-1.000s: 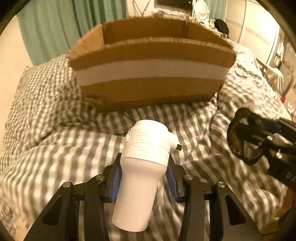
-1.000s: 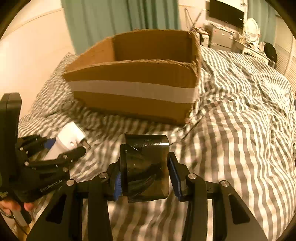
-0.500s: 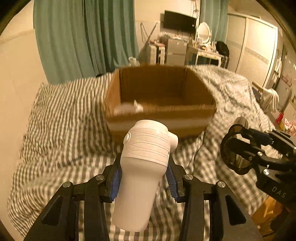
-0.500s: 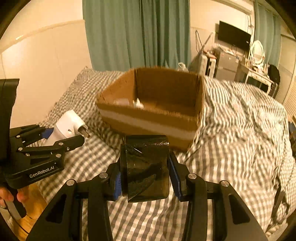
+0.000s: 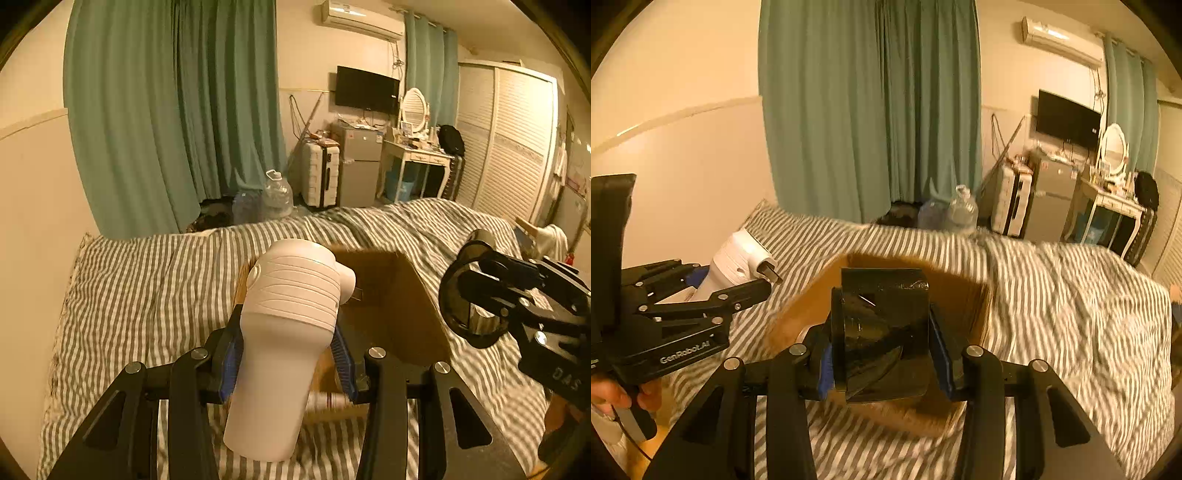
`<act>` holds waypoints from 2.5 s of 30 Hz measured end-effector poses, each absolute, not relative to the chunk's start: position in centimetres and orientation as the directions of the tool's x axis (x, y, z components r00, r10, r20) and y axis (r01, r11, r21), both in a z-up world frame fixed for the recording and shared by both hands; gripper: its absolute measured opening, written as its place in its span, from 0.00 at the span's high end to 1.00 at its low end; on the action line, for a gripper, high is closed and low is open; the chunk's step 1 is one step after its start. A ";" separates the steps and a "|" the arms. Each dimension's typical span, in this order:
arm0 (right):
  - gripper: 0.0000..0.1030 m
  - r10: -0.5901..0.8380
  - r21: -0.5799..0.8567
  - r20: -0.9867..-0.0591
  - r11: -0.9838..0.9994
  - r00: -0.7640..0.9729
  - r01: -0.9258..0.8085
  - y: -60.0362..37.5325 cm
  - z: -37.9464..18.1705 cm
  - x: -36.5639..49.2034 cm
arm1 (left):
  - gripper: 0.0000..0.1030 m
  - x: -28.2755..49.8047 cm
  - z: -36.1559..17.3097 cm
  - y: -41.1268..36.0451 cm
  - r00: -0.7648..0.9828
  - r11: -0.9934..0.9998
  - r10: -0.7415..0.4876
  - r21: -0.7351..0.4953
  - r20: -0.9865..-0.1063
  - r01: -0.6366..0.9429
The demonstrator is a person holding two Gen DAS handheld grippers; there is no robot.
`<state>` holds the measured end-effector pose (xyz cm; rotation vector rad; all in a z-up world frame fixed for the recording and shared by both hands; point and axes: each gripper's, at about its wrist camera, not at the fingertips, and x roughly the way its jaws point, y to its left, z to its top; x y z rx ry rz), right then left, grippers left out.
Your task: Organize objects
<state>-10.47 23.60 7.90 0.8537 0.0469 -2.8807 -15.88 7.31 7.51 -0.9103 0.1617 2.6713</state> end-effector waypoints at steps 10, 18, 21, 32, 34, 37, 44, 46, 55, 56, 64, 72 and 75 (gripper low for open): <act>0.59 -0.121 0.051 -0.568 -0.992 -0.814 0.112 27.1 2.1 -19.9 | 0.57 -25.7 2.1 10.6 -0.711 -0.945 0.297 -0.091 -0.637 -0.313; 0.59 -0.096 0.063 -0.673 -0.995 -0.734 0.073 29.0 -4.4 -24.4 | 0.57 -29.6 -3.9 13.4 -0.616 -0.946 0.237 -0.036 -0.751 -0.321; 0.59 -0.101 0.069 -0.694 -0.995 -0.713 0.074 29.4 -5.3 -24.7 | 0.57 -29.7 -5.3 14.2 -0.584 -0.947 0.205 -0.008 -0.786 -0.321; 0.54 -0.100 0.106 -0.703 -0.994 -0.704 0.035 30.2 -6.2 -24.6 | 0.41 -29.7 -7.5 14.8 -0.537 -0.951 0.163 0.013 -0.828 -0.310; 0.51 -0.098 0.106 -0.699 -0.994 -0.708 0.033 30.2 -6.2 -24.3 | 0.27 -29.6 -7.2 14.7 -0.547 -0.951 0.167 0.012 -0.820 -0.308; 0.42 -0.097 0.108 -0.687 -0.994 -0.720 0.031 30.0 -5.9 -23.1 | 0.19 -29.1 -6.4 14.6 -0.578 -0.952 0.157 0.034 -0.801 -0.305; 0.24 -0.057 0.129 -0.673 -0.991 -0.737 -0.041 30.6 -3.4 -20.2 | 0.05 -26.0 -1.1 13.8 -0.755 -0.959 0.102 0.137 -0.648 -0.247; 0.19 -0.048 0.131 -0.675 -0.990 -0.736 -0.056 30.8 -2.1 -19.5 | 0.01 -25.1 1.3 13.2 -0.782 -0.963 0.117 0.122 -0.613 -0.239; 0.08 0.044 0.098 -0.617 -0.986 -0.786 -0.132 29.9 7.4 -14.0 | 0.00 -18.7 11.7 10.1 -0.846 -0.973 0.154 0.071 -0.510 -0.220; 0.06 0.056 0.091 -0.607 -0.986 -0.793 -0.139 29.6 8.6 -13.0 | 0.00 -17.8 12.7 9.7 -0.850 -0.973 0.160 0.066 -0.502 -0.222; 0.00 0.089 0.049 -0.514 -0.990 -0.853 -0.133 26.4 14.2 -5.9 | 0.00 -11.3 17.4 6.4 -0.874 -0.969 0.207 0.034 -0.439 -0.246; 0.00 0.125 0.009 -0.432 -0.990 -0.893 -0.143 24.0 14.0 -1.0 | 0.00 -7.4 15.2 4.5 -0.899 -0.959 0.219 0.087 -0.378 -0.270; 0.01 0.108 0.011 -0.433 -0.992 -0.895 -0.125 23.7 12.3 -1.1 | 0.00 -7.2 13.2 3.5 -0.889 -0.964 0.217 0.053 -0.403 -0.260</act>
